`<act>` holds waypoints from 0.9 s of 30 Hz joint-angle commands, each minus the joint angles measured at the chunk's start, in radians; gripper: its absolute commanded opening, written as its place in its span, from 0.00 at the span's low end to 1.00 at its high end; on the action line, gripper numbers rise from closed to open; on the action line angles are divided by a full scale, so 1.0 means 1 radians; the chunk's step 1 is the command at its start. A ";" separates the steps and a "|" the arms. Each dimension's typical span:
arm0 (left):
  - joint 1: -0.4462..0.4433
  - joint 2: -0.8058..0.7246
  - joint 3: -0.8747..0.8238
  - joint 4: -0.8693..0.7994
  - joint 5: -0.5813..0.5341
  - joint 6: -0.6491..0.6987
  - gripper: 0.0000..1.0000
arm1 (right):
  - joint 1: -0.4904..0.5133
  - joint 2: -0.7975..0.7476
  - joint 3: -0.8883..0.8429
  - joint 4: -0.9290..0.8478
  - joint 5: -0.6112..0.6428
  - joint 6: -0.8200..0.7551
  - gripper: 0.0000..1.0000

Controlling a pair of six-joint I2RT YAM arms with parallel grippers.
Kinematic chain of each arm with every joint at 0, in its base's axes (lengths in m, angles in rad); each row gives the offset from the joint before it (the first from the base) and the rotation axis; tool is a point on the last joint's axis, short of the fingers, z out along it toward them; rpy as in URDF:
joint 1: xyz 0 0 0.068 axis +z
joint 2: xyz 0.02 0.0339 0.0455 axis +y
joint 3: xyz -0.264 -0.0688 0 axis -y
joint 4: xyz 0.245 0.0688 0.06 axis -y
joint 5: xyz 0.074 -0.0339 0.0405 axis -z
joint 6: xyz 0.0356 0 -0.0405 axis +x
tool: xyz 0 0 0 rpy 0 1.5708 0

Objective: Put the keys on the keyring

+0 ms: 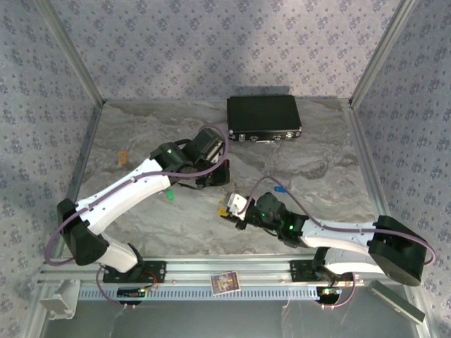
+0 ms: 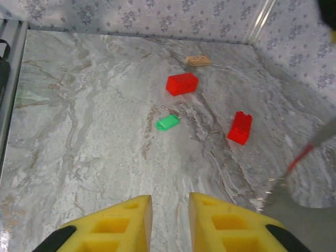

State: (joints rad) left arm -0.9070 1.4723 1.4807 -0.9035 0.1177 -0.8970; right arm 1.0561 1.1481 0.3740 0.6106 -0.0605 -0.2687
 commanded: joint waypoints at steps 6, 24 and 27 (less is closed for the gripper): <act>0.077 0.000 -0.010 -0.061 0.188 -0.258 0.00 | -0.026 -0.143 -0.083 0.091 0.046 0.017 0.27; 0.123 -0.055 -0.190 0.088 0.421 -0.630 0.00 | -0.043 -0.060 -0.055 0.179 0.081 -0.070 0.29; 0.126 -0.059 -0.197 0.098 0.430 -0.657 0.00 | -0.043 -0.043 -0.053 0.197 0.057 -0.081 0.28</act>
State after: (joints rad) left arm -0.7853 1.4475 1.2873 -0.8410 0.4915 -1.4639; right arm 1.0157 1.0927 0.2935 0.7563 0.0116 -0.3161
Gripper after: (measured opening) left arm 0.046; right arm 0.283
